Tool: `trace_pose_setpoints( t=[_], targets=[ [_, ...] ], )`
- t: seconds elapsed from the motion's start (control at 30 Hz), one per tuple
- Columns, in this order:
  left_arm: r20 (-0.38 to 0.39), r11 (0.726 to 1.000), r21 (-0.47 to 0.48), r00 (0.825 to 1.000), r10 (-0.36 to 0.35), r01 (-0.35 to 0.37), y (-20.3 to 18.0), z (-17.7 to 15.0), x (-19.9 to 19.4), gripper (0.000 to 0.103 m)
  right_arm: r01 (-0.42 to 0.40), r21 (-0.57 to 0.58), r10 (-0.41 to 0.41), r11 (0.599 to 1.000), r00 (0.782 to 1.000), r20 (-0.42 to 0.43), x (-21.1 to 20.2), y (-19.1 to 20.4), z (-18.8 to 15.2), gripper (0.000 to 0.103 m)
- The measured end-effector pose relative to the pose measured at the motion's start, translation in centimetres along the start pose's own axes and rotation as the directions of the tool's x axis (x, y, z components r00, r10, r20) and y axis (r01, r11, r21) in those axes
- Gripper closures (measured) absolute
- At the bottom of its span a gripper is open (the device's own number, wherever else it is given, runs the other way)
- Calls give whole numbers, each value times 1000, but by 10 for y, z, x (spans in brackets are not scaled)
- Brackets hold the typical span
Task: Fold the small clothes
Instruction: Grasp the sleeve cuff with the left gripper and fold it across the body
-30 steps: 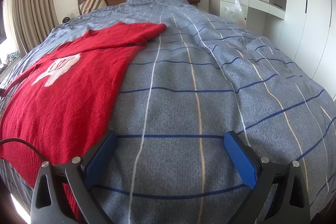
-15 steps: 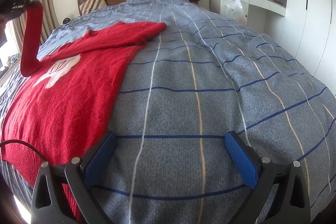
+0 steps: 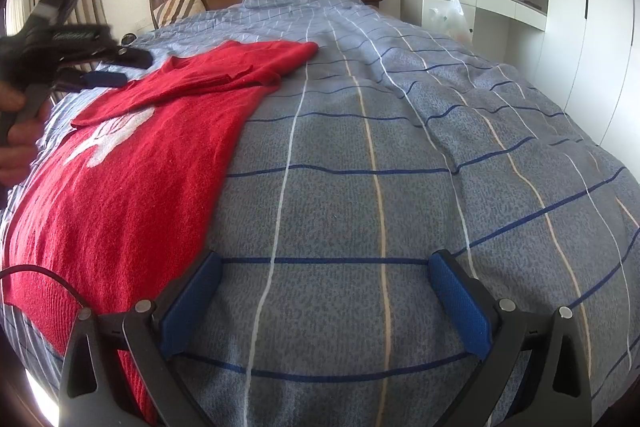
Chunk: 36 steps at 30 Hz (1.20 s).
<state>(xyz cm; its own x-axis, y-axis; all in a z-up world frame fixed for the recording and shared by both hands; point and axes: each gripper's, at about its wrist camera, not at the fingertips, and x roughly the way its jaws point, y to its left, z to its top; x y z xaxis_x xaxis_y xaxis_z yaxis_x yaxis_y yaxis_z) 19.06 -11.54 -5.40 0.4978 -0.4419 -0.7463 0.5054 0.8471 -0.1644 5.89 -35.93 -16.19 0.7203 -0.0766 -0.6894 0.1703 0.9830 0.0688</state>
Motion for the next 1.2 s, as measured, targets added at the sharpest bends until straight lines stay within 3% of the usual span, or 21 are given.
trace_pose_setpoints(
  t=[0.13, 0.2, 0.3, 0.47, 0.53, 0.57, 0.6, 0.63, 0.7, 0.8, 1.0, 1.2],
  targets=[
    [42, 991, -12, 990, 135, -135, 60, -35, -40, 21, 3, -1, -3, 1000, 1000, 1, 1, 1, 0, 0],
    [24, 980, -48, 981, 194, -193, 97, -46, -48, 23, 6, -2, -6, 1000, 1000, 3, 1, 2, 0, 0],
    [-19, 980, -72, 983, 185, -185, 132, -56, -46, 30, 17, -7, -16, 1000, 1000, 8, 2, 4, -1, 0],
    [-41, 979, 11, 978, 202, -202, 128, -41, -9, 39, 36, -18, -35, 999, 999, 20, 3, 7, -2, 0],
    [-25, 969, 10, 969, 246, -246, 131, -30, 6, 47, 35, -16, -34, 999, 999, 23, 3, 6, -3, 0],
    [-12, 957, 13, 957, 289, -288, 133, -26, 13, 70, 35, -16, -34, 999, 999, 24, 3, 6, -3, 0],
    [-9, 934, 4, 934, 356, -356, 140, -27, 18, 96, 35, -15, -35, 999, 999, 25, 2, 6, -4, 0],
    [-15, 928, -39, 929, 369, -370, 150, -29, 21, 98, 35, -16, -35, 999, 999, 26, 2, 6, -4, 0],
    [17, 928, -112, 933, 360, -356, 162, -42, 15, 99, 32, -15, -32, 999, 999, 25, 2, 5, -4, 0],
    [58, 927, -148, 933, 355, -343, 165, -53, 6, 99, 28, -14, -28, 1000, 999, 25, 1, 4, -4, 0],
    [56, 940, -268, 970, 236, -213, 191, -56, 3, 96, 21, -14, -21, 1000, 1000, 22, 3, 1, -3, 0],
    [57, 925, -360, 987, 151, -121, 201, -69, -14, 87, 22, -15, -22, 1000, 1000, 22, 4, 1, -2, 0]
  ],
)
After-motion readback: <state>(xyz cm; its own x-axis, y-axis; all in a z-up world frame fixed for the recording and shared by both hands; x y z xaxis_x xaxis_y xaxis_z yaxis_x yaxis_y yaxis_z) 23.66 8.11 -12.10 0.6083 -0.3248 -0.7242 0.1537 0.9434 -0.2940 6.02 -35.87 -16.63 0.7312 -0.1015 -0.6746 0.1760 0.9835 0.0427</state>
